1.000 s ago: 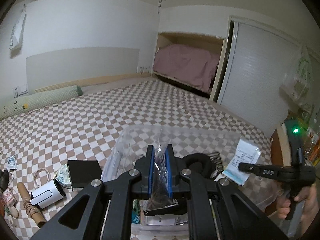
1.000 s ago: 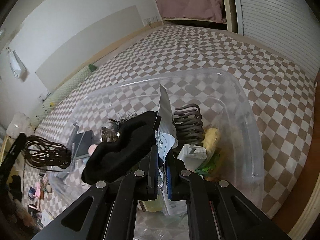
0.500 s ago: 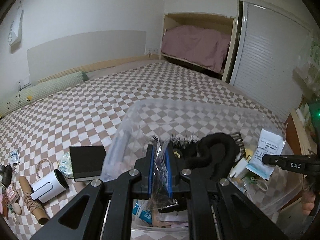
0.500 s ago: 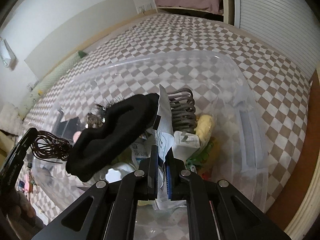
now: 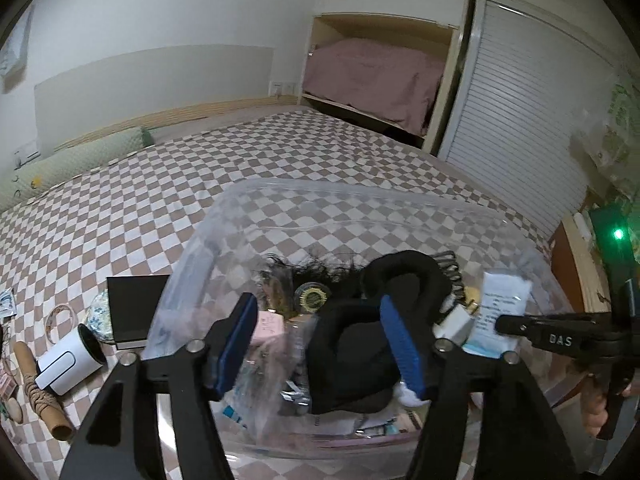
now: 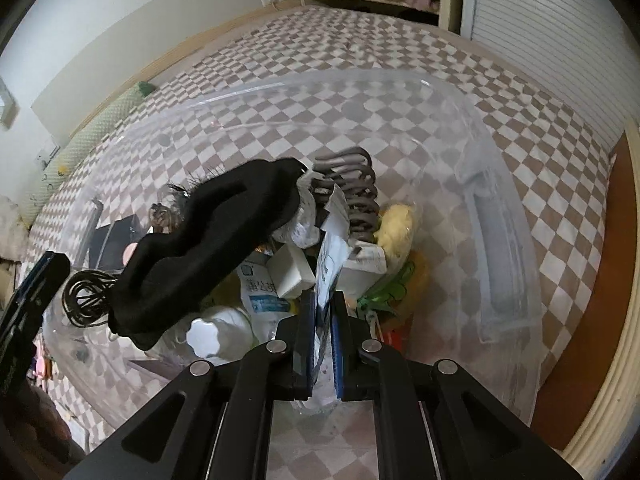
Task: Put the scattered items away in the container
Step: 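Lower the packet into the clear box and open the right gripper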
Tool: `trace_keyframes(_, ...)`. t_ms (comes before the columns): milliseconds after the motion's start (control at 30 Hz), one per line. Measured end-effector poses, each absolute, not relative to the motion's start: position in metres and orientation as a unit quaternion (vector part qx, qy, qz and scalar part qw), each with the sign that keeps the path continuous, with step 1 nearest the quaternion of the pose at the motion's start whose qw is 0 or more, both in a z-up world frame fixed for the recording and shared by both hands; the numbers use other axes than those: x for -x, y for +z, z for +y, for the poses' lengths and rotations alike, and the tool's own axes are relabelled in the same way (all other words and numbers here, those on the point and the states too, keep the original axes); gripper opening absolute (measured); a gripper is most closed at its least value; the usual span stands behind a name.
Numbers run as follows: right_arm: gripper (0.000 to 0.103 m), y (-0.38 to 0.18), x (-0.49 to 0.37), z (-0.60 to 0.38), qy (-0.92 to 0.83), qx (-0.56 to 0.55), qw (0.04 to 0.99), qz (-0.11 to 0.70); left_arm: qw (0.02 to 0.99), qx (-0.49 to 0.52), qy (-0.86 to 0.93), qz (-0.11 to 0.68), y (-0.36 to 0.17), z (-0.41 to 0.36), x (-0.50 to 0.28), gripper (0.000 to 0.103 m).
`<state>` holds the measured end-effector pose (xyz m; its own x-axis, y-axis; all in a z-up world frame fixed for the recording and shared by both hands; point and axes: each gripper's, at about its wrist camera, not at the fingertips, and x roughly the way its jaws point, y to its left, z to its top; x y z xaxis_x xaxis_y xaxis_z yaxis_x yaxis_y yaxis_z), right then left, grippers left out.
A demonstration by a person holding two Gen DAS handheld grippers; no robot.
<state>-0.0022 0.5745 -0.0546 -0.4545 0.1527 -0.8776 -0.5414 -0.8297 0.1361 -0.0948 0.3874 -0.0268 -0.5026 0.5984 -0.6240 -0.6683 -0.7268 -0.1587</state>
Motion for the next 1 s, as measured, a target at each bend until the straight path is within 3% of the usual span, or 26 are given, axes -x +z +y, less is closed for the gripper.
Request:
trace_keyframes(300, 0.007, -0.043, 0.001, 0.562, 0.848, 0.455, 0.142, 0.230, 0.403, 0.341, 0.848, 0.052, -0.019, 0.397, 0.078, 0.071)
trace_keyframes(667, 0.007, -0.037, -0.003, 0.553, 0.859, 0.447, 0.166, 0.189, 0.385, 0.339, 0.856, 0.059, -0.020, 0.388, 0.080, 0.072)
trace_keyframes(767, 0.007, -0.036, -0.002, 0.554, 0.858, 0.446, 0.176, 0.184, 0.376, 0.341, 0.859, 0.060, -0.022, 0.388, 0.080, 0.084)
trace_keyframes(900, 0.007, -0.035, -0.004, 0.552, 0.860, 0.446, 0.188, 0.163, 0.371, 0.339, 0.862, 0.062, -0.022, 0.386, 0.079, 0.086)
trace_keyframes(1000, 0.007, -0.035, -0.003, 0.552, 0.857, 0.449, 0.205, 0.150, 0.368, 0.331, 0.867, 0.061, -0.018, 0.383, 0.078, 0.101)
